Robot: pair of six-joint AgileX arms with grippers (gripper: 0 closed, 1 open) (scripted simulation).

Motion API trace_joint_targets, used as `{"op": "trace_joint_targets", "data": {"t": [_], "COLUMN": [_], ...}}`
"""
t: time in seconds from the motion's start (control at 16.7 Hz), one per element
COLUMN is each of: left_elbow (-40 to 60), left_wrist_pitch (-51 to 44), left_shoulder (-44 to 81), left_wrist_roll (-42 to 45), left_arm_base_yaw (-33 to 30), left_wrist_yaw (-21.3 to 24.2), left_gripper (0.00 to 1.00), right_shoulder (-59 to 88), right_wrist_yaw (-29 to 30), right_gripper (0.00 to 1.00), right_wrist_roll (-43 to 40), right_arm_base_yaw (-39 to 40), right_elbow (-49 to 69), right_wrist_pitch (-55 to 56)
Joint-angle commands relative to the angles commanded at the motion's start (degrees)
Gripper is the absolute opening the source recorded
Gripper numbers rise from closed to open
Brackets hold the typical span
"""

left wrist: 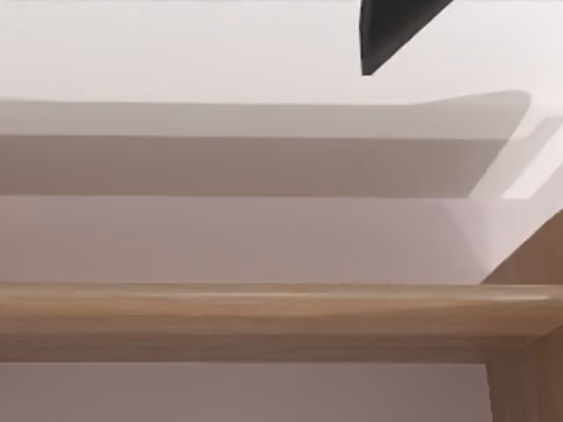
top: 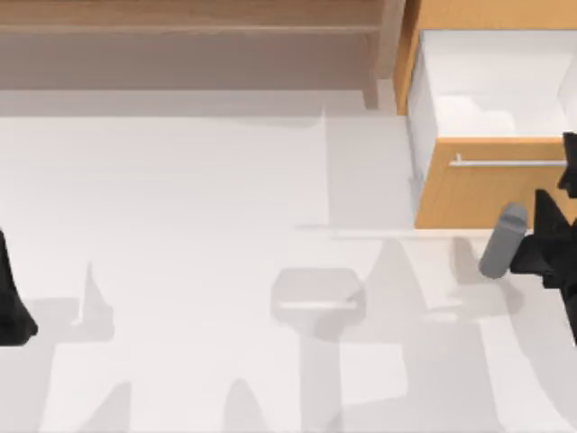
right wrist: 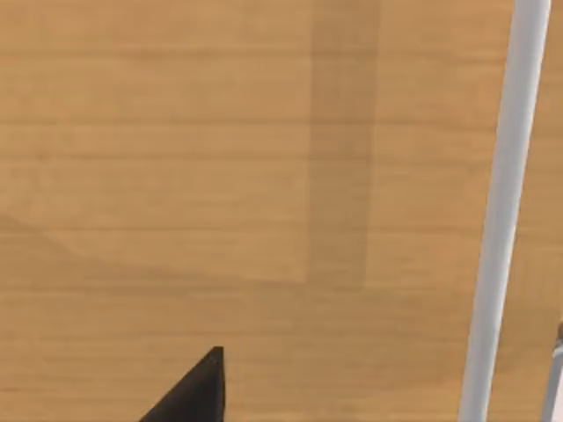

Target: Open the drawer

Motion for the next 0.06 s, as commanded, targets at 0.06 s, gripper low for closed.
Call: {"op": "trace_joint_targets", "data": {"t": [0.06], "left_elbow": [0.00], "left_wrist_pitch": [0.00], "left_shoulder": [0.00], "left_wrist_roll": [0.00], "left_arm_base_yaw": [0.00], "left_wrist_yaw": [0.00], "left_gripper": [1.00], "right_shoulder": [0.00], "right_wrist_yaw": [0.00], "right_gripper": [1.00], "right_wrist_roll": [0.00], "right_arm_base_yaw": [0.00], "right_elbow": [0.00], "right_wrist_pitch": [0.00]}}
